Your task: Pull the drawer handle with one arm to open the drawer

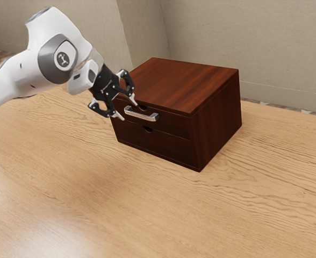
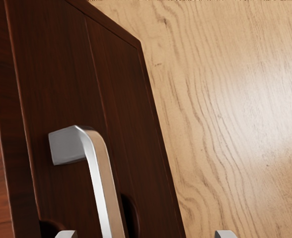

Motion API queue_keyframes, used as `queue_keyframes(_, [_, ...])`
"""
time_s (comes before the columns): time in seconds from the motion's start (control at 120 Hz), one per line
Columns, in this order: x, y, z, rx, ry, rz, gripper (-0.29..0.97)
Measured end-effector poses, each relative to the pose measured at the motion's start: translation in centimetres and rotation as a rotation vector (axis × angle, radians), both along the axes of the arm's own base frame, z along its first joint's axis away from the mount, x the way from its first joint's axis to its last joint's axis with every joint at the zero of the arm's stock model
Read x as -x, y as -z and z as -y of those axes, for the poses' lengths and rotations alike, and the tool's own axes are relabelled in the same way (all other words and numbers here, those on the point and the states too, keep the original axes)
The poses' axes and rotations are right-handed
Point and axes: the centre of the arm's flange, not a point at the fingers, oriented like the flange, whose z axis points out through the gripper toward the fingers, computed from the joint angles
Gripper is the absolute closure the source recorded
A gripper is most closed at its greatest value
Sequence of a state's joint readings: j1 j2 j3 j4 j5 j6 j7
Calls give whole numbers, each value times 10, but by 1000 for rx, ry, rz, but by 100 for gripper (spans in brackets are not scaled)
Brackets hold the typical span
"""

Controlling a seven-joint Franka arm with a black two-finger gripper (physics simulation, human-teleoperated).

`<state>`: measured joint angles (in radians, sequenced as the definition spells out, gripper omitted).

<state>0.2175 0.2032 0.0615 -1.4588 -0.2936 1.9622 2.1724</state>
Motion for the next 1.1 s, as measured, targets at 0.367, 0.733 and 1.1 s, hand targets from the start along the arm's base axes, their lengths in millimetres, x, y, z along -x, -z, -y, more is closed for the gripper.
queue_keyframes(0.367, [-18,28,-1,106,-43,13,43])
queue_keyframes(0.733, [-13,39,-7,127,-69,14,69])
queue_keyframes(1.1, [45,34,-4,68,-65,5,78])
